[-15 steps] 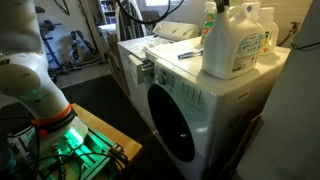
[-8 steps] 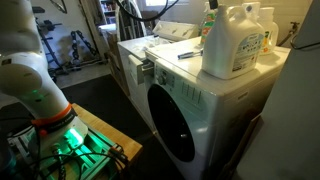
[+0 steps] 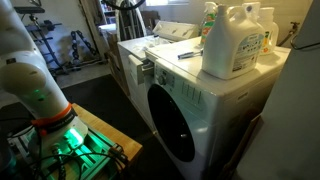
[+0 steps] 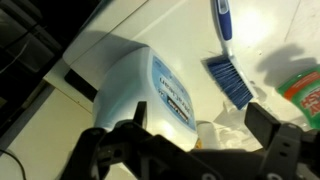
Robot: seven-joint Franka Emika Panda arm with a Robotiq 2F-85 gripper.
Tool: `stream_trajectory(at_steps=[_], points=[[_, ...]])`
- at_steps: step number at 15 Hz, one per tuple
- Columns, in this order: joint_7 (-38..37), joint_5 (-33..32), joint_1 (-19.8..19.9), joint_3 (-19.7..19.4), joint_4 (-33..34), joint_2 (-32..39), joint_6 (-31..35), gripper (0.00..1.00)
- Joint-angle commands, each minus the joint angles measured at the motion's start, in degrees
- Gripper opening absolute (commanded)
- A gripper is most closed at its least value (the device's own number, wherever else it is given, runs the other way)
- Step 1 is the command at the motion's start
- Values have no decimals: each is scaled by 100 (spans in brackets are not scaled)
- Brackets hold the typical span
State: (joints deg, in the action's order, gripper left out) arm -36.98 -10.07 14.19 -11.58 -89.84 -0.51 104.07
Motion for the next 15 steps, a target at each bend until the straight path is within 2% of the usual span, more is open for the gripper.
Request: stream_trajectory(at_steps=[1,5,9,10,15], points=[[626,509,-185,72,-899,-955,243,100],[1523,1200,-277,79,-1238,-1522,-127,100],[2556,838,-222,35,-1604,-1685,-754,100],[2115,948,-208,105,-1201,-1484,-627,100],[2483,918,-206,56,-1433,-1516,-693,100]])
